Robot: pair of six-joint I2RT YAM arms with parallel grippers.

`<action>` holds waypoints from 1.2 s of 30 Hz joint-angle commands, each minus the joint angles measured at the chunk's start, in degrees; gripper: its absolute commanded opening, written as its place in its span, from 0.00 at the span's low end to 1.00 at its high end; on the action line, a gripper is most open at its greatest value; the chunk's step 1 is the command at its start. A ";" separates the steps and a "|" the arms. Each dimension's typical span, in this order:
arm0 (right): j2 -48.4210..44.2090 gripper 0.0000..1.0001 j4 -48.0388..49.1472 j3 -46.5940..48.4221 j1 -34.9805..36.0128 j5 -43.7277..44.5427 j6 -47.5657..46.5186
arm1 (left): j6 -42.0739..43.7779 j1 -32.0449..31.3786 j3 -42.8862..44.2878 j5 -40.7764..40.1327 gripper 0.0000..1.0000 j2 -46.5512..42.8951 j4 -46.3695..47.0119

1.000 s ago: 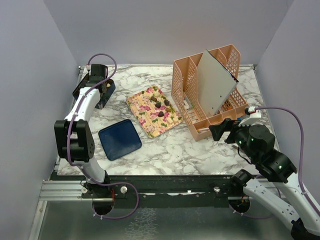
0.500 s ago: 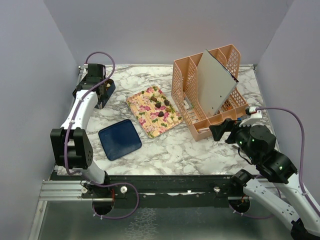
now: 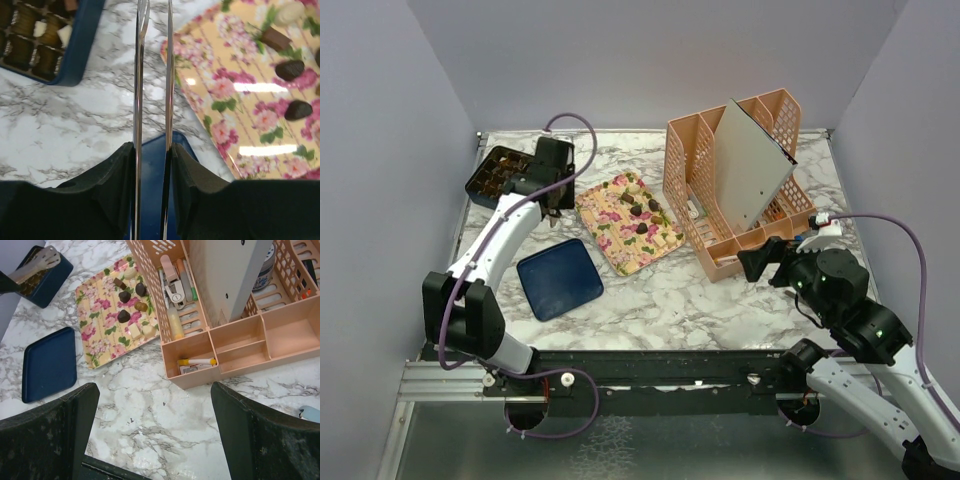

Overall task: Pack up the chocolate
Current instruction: Place the fake chocolate in the packing box, then pick up the fake chocolate from the plate.

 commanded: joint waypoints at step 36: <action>-1.54 0.99 0.94 -0.66 0.11 1.17 -1.19 | 6.49 -18.45 -0.61 -0.38 0.45 10.99 9.15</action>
